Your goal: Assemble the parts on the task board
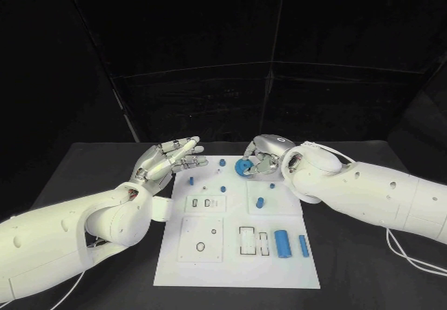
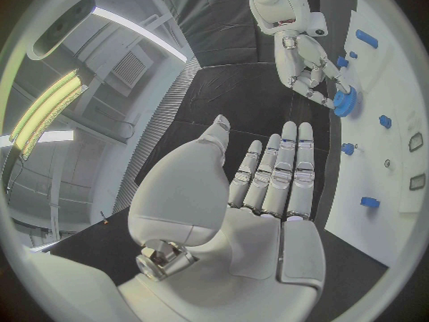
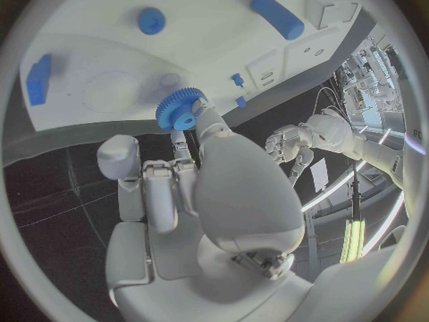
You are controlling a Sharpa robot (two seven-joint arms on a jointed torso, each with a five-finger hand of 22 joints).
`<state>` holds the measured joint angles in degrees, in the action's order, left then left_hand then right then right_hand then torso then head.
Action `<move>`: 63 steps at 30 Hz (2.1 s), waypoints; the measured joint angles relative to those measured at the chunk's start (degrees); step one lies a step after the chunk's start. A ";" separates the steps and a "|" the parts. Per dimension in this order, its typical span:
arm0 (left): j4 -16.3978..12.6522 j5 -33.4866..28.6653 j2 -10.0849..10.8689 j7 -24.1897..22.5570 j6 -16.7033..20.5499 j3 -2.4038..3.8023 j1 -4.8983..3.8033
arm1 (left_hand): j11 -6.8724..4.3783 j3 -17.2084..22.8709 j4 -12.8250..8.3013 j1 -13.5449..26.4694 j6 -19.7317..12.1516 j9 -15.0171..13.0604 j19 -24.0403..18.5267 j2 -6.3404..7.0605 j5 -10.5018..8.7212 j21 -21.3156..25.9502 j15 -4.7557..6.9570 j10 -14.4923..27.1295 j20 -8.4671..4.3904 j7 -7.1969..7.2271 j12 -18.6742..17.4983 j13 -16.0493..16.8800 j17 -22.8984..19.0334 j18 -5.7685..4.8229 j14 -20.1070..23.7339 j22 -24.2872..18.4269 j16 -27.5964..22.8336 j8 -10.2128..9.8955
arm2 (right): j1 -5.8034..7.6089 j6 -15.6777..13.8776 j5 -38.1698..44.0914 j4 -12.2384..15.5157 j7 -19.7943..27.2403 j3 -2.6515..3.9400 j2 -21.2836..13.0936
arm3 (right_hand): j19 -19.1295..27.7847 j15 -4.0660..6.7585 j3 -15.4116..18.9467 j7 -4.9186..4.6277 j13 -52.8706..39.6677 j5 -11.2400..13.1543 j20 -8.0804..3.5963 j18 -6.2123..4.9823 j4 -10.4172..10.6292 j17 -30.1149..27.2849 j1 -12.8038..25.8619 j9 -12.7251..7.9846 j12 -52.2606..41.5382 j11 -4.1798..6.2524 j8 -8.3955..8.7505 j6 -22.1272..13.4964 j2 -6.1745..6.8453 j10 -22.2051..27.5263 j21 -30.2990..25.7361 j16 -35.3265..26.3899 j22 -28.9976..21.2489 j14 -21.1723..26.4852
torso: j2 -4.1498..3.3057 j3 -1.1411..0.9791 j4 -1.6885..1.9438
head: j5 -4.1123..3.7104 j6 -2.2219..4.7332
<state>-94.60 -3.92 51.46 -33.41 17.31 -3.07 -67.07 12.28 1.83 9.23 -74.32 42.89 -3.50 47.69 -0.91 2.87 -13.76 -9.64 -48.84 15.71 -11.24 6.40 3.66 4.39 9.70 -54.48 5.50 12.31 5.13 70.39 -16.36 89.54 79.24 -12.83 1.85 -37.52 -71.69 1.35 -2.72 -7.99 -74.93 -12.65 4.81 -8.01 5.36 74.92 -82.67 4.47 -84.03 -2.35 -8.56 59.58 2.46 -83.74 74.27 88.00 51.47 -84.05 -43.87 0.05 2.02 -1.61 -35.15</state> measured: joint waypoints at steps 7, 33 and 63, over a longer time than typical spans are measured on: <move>-0.03 0.00 0.09 0.03 -0.03 0.00 -0.01 | 0.00 0.00 0.00 0.00 0.00 0.00 0.00 0.00 0.00 0.00 0.00 0.00 0.00 0.00 0.00 0.00 0.00 0.00 0.00 0.00 0.00 0.00 | 0.01 -1.42 0.45 -0.91 -0.03 0.02 3.89 | 0.00 0.00 -0.15 0.00 0.00 -0.03 0.00 0.00 0.15 0.00 -0.01 0.00 0.00 0.00 0.15 0.00 0.01 0.00 0.00 0.00 0.00 0.00 | -0.06 0.03 0.06 | 0.21 -0.08; -0.02 0.00 0.04 0.04 -0.02 0.01 -0.07 | 0.00 0.00 0.00 0.00 0.00 0.00 0.00 0.00 0.00 -0.01 0.00 0.00 0.00 0.00 0.00 0.00 -0.04 0.00 0.00 -0.05 -0.37 0.00 | -0.77 0.22 2.30 -10.79 0.63 -0.04 13.81 | 0.01 -0.01 -0.60 0.11 0.01 -0.31 0.00 0.00 0.02 -0.01 0.28 -0.27 0.00 0.00 1.14 0.07 0.32 0.01 0.00 -0.01 -0.12 0.00 | -0.09 -0.13 -0.16 | 0.75 -0.75; 0.01 0.01 0.03 0.06 0.01 0.01 -0.07 | 0.00 0.00 0.01 0.00 0.00 0.00 0.00 0.00 0.00 -0.01 0.00 0.00 0.00 0.00 0.00 0.00 -0.03 0.00 0.00 -0.04 -0.37 0.00 | -0.92 3.11 3.47 -12.09 -0.46 -0.07 14.37 | 0.64 -1.66 2.51 -1.93 0.01 -0.27 1.44 -0.01 6.80 -0.01 9.90 -0.47 3.34 -2.66 4.08 -7.31 2.01 3.51 -0.45 -0.02 -1.21 0.01 | -0.04 -0.13 -0.16 | 0.63 -1.16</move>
<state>-94.59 -3.91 51.49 -33.34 17.32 -3.05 -67.14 12.28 1.83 9.24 -74.32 42.89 -3.50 47.69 -0.91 2.87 -13.76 -9.64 -48.84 15.71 -11.24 6.40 3.66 4.36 9.70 -54.48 5.46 11.94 5.13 69.47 -13.24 93.01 67.15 -13.29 1.78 -23.16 -71.06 -0.31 -0.22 -9.92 -74.92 -12.92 6.25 -8.01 12.16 74.91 -72.78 3.99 -80.69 -5.01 -4.48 52.26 4.47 -80.23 73.82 87.99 50.27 -84.04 -43.91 -0.07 1.85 -0.98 -36.32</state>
